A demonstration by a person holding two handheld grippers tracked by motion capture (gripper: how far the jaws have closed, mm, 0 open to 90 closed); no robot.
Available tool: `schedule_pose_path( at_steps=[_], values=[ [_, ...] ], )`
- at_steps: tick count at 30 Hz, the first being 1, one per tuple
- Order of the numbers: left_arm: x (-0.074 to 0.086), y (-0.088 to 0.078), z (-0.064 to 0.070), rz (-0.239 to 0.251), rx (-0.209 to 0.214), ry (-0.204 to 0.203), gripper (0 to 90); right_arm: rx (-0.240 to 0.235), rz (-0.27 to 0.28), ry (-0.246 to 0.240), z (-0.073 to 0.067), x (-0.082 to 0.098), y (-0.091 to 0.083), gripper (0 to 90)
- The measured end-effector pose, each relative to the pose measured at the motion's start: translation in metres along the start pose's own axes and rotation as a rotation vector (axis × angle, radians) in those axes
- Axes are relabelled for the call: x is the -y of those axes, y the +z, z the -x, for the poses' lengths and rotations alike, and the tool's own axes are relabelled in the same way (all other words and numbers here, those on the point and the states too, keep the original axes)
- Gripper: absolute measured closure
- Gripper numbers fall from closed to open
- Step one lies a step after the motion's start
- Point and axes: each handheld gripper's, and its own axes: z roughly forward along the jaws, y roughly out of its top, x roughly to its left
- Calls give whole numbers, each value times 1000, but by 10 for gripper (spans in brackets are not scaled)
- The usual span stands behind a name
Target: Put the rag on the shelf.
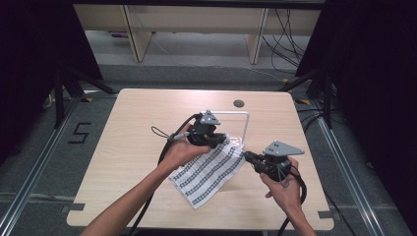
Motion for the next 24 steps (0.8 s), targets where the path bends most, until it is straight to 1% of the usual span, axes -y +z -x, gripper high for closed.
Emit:
schedule_pose_path(
  at_steps=[1,2,4,5,6,7,8,9,10,11,12,13,14,15,16,17,18,19,20,21,22,23,24],
  values=[
    [-3,-4,0,10,-1,-5,843,2,8,-10,1,-6,-3,863],
    [-6,-9,0,23,-4,-5,842,7,22,-7,1,-11,-5,863],
    [-12,-16,0,46,-15,-5,841,11,40,-27,4,-22,-11,863],
    [-15,-20,0,55,-19,-8,838,18,41,-22,3,-27,-14,863],
    [-17,-23,1,70,-24,-10,838,20,45,-29,4,-33,-16,863],
    [-20,-26,2,90,-26,-26,837,30,59,-32,4,-38,-18,864],
    [-23,-29,3,106,-25,-36,837,27,53,-42,6,-45,-21,863],
    [-26,-31,3,121,-31,-39,836,35,60,-47,8,-51,-22,863],
    [-28,-34,3,129,-33,-38,836,38,56,-50,9,-57,-24,864],
    [-31,-36,3,135,-34,-43,837,48,77,-80,13,-63,-25,864],
    [-34,-38,2,135,-36,-40,836,46,66,-62,13,-69,-27,864],
    [-36,-40,2,141,-38,-47,833,55,71,-57,14,-74,-28,864],
    [-39,-42,0,137,-45,-42,833,55,84,-77,18,-79,-28,864],
    [-41,-42,0,151,-45,-59,833,66,86,-77,19,-84,-28,864],
    [-44,-44,-1,145,-48,-62,832,61,82,-75,20,-89,-28,864],
    [-46,-44,-2,156,-52,-74,832,72,91,-83,21,-93,-27,864],
    [-48,-45,-4,164,-55,-79,832,71,84,-71,22,-97,-27,864],
    [-50,-46,-7,163,-58,-81,832,76,84,-80,23,-102,-26,864],
    [-52,-47,-8,169,-61,-98,832,75,74,-72,24,-106,-26,864],
    [-54,-48,-10,173,-66,-104,832,65,84,-74,26,-109,-23,864],
    [-56,-49,-12,178,-71,-109,832,76,78,-83,27,-113,-23,864],
    [-57,-49,-14,183,-76,-115,832,83,76,-83,28,-117,-22,864],
    [-59,-49,-16,188,-82,-116,831,76,82,-82,29,-120,-19,864]
  ],
)
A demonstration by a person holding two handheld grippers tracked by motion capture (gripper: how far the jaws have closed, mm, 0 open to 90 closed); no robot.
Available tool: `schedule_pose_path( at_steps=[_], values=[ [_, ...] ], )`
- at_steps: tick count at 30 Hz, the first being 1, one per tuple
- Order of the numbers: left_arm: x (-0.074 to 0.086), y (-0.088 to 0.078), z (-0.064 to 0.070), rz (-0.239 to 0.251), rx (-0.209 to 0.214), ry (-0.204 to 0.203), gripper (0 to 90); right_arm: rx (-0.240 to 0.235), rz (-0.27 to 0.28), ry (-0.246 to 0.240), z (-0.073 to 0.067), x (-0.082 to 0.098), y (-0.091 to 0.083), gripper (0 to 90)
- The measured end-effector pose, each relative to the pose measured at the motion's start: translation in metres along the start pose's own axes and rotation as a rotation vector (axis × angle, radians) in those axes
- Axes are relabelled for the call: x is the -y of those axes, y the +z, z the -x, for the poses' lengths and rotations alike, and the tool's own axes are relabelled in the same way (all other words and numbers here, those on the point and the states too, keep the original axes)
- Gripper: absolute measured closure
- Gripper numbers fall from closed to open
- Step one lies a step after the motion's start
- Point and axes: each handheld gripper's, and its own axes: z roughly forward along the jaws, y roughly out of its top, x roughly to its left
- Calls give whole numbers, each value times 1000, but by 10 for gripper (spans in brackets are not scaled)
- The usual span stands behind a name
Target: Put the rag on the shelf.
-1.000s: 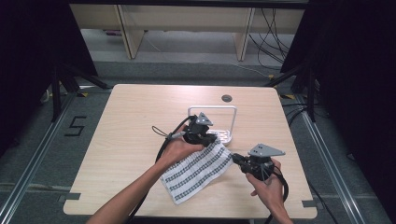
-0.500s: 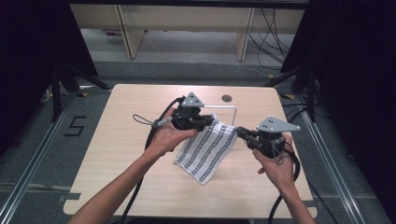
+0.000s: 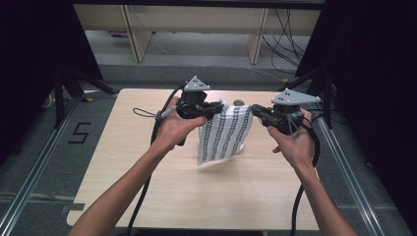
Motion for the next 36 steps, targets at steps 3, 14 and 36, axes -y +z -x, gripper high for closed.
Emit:
schedule_pose_path(
  at_steps=[3,14,36],
  values=[
    [-6,-1,-5,-9,-19,-2,831,10,8,-10,4,-10,6,864],
    [-21,4,-17,27,-48,-46,831,38,25,12,16,-33,20,864],
    [-53,14,-39,58,-96,-71,832,84,28,45,34,-68,41,861]
  ],
)
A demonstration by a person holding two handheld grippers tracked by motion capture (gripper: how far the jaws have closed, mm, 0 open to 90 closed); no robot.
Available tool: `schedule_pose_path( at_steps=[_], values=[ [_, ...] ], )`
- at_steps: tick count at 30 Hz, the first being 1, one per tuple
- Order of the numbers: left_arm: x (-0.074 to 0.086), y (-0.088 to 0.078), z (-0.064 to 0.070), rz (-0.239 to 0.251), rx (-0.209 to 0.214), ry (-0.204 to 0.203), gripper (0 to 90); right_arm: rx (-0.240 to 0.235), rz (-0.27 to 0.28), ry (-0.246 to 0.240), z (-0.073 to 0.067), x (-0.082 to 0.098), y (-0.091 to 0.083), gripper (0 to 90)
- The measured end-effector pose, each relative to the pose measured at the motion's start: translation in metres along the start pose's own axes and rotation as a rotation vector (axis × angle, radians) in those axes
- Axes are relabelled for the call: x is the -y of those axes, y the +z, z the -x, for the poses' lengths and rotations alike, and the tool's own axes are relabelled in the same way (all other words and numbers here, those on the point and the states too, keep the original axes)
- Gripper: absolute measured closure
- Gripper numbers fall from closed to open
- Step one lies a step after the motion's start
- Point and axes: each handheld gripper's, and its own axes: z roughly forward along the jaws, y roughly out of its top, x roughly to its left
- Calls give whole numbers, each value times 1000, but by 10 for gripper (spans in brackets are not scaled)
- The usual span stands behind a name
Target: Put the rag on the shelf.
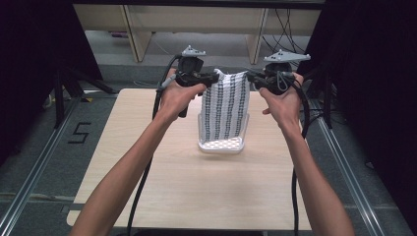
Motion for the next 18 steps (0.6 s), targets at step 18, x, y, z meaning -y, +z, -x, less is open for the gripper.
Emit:
schedule_pose_path(
  at_steps=[18],
  values=[
    [-8,37,-25,12,-34,-83,828,36,-35,70,24,-6,37,856]
  ],
)
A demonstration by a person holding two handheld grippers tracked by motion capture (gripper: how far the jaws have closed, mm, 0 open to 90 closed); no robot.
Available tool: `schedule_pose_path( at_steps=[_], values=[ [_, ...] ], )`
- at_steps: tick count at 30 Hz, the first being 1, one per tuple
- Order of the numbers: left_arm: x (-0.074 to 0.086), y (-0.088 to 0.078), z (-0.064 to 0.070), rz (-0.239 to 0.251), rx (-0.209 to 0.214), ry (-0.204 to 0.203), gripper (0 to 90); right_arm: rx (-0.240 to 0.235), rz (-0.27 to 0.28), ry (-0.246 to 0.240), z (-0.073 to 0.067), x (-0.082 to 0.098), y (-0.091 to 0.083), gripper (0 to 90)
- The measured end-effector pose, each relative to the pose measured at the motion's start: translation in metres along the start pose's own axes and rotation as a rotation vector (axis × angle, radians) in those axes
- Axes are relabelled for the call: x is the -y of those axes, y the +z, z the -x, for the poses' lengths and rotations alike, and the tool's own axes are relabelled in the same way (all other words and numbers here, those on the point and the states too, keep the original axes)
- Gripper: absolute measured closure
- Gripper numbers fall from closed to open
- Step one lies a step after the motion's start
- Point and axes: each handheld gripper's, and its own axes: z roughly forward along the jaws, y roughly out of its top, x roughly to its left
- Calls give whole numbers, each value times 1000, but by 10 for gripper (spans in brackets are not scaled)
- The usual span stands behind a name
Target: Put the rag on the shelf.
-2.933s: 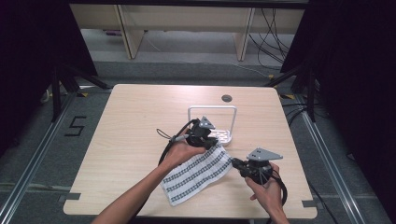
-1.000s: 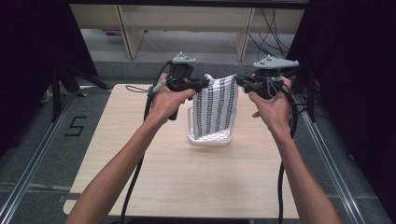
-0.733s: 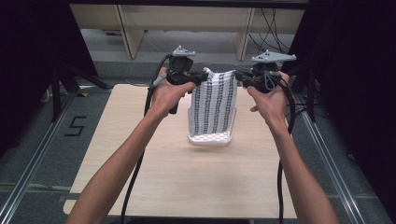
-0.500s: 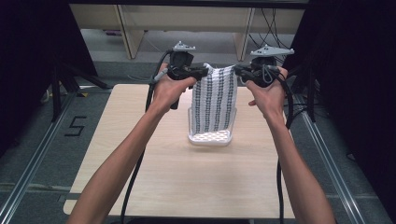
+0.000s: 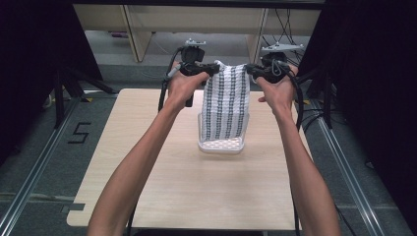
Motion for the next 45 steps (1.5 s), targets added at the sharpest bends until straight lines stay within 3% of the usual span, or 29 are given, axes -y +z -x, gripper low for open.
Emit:
schedule_pose_path(
  at_steps=[8,17,28,31,33,35,36,37,38,45],
  values=[
    [11,17,-11,-29,-48,-13,814,14,-43,22,5,9,26,851],
    [29,35,-25,-87,-67,-30,800,28,-94,32,6,25,51,847],
    [54,51,-37,-167,-54,-63,779,25,-167,40,6,45,71,837],
    [57,53,-40,-198,-48,-54,749,30,-190,41,7,49,74,800],
    [60,53,-44,-210,-60,-62,726,37,-208,72,6,51,74,764],
    [61,53,-46,-233,-68,-64,640,36,-202,65,9,53,75,736],
    [61,52,-46,-244,-71,-57,622,44,-217,95,7,52,73,724],
    [61,52,-46,-245,-74,-55,620,42,-204,69,10,52,73,724],
    [61,51,-46,-246,-75,-58,615,35,-203,88,9,52,73,724],
    [59,47,-43,-264,-68,-39,584,30,-188,70,12,50,66,722]
  ],
)
